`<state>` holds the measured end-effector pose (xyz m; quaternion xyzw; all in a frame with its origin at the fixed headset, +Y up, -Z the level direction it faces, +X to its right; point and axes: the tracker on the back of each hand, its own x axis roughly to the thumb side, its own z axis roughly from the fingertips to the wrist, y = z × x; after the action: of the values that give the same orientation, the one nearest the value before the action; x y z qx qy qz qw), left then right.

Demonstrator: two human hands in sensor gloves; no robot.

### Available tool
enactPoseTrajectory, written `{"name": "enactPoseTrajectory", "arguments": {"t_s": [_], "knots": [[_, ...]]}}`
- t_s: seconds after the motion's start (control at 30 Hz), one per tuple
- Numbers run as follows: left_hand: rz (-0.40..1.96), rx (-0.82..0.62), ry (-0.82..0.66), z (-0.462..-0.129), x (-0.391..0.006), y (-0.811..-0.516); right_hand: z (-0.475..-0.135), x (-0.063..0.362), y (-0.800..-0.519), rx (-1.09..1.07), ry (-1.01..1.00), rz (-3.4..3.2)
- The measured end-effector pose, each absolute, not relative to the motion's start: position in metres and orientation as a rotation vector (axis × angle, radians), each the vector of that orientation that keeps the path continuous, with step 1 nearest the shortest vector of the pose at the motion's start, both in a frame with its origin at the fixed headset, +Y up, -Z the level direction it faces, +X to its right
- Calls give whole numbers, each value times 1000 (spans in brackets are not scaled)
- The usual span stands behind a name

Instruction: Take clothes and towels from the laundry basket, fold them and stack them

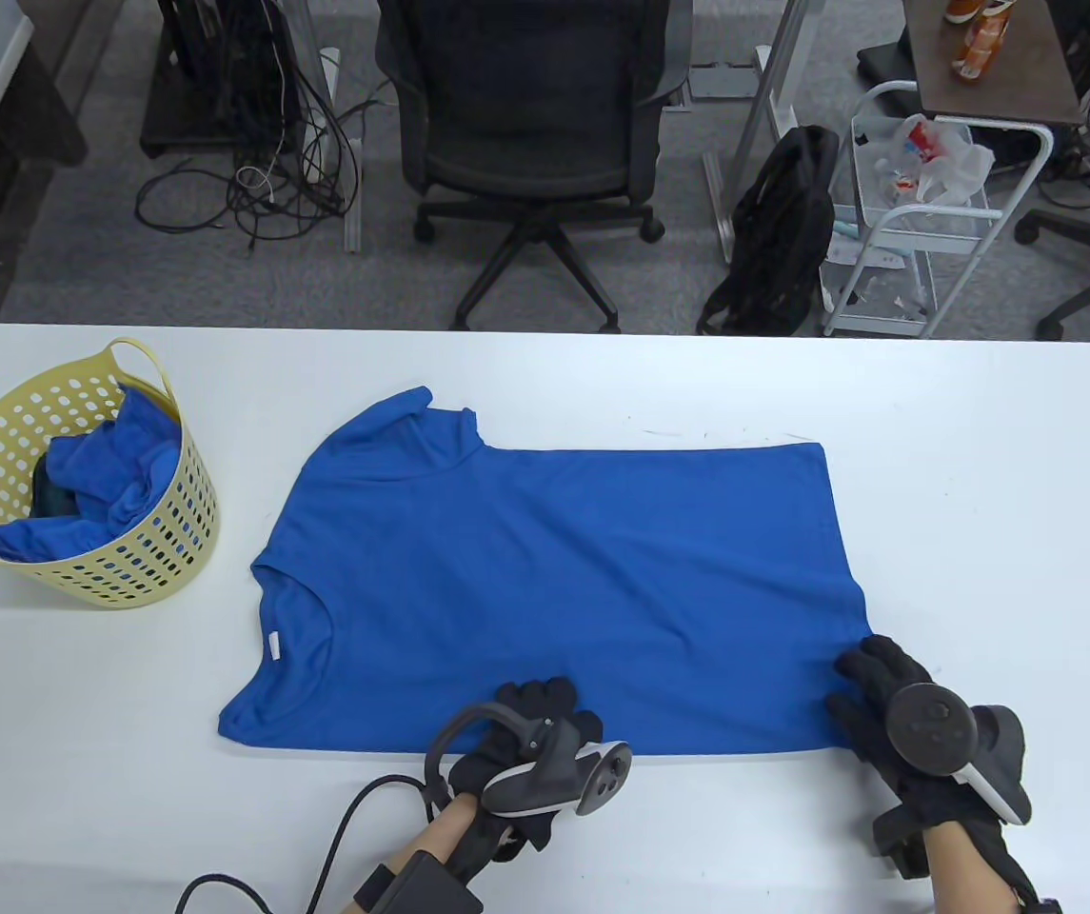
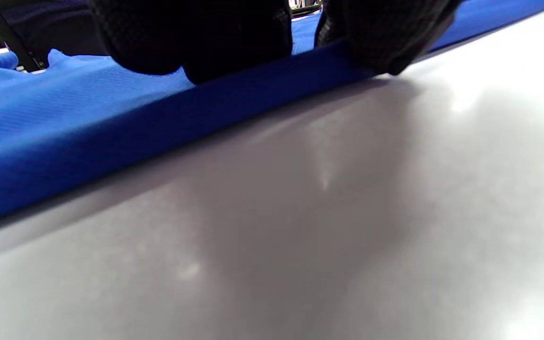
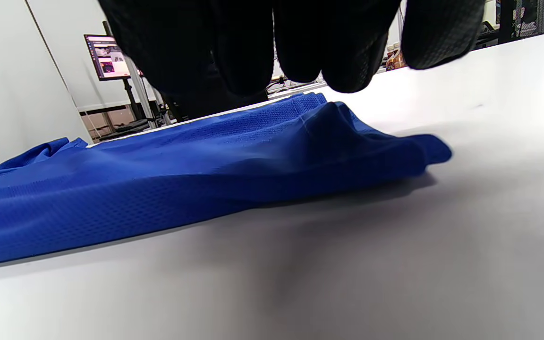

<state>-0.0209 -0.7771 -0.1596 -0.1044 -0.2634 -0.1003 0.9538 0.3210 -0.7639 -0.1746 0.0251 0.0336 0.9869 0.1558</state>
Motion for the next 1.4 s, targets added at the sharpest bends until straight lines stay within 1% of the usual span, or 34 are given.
{"name": "enactPoseTrajectory", "arguments": {"t_s": [0.07, 0.1, 0.17, 0.23, 0.3, 0.4, 0.47, 0.6, 0.63, 0.7, 0.77, 0.8, 0.83, 0.9, 0.97, 1.0, 1.07, 1.13, 1.17, 1.2, 1.23, 1.27, 1.33, 1.37, 1.4], "knots": [[-115, -224, -508, -167, -27, -763, -174, 323, -762, 66, 87, 2814], [-45, -183, -466, -173, -31, -747, -173, 324, -761, 61, 72, 2800], [29, -110, -451, -189, -37, -703, -172, 326, -758, 54, 43, 2767], [54, -2, -438, -207, -40, -636, -172, 328, -757, 45, 29, 2739], [84, 81, -447, -219, -41, -592, -172, 329, -756, 45, 22, 2729], [144, 81, -424, -231, -41, -551, -173, 328, -757, 58, 31, 2706], [154, 97, -407, -234, -42, -544, -174, 326, -758, 76, 54, 2696], [127, 85, -401, -237, -42, -546, -176, 315, -758, 150, 111, 2688], [121, 95, -397, -237, -42, -547, -177, 310, -757, 198, 140, 2679], [128, 87, -390, -239, -41, -546, -177, 294, -751, 389, 282, 2597], [139, 64, -379, -242, -40, -544, -174, 266, -743, 602, 527, 2446], [139, 55, -376, -245, -40, -543, -168, 241, -738, 736, 663, 2383], [133, 57, -374, -246, -39, -542, -164, 225, -735, 826, 709, 2379], [107, 53, -364, -251, -37, -541, -150, 173, -733, 1092, 760, 2451], [97, 55, -351, -255, -37, -541, -143, 136, -735, 1226, 821, 2506], [100, 60, -346, -256, -37, -541, -141, 124, -737, 1273, 845, 2509], [132, 84, -330, -261, -40, -542, -137, 98, -742, 1312, 877, 2620], [167, 124, -309, -264, -46, -543, -139, 87, -746, 1303, 851, 2806], [191, 168, -289, -266, -51, -544, -142, 87, -746, 1323, 850, 2853], [215, 216, -264, -267, -59, -544, -148, 91, -744, 1298, 808, 2859], [229, 272, -231, -268, -71, -544, -155, 101, -739, 1222, 763, 2824], [228, 290, -215, -268, -78, -544, -160, 108, -735, 1182, 745, 2784], [224, 292, -128, -270, -104, -544, -178, 131, -719, 1029, 714, 2669], [228, 290, -106, -270, -112, -545, -182, 137, -713, 1000, 694, 2655], [244, 278, -87, -270, -124, -546, -191, 149, -698, 967, 613, 2657]]}}
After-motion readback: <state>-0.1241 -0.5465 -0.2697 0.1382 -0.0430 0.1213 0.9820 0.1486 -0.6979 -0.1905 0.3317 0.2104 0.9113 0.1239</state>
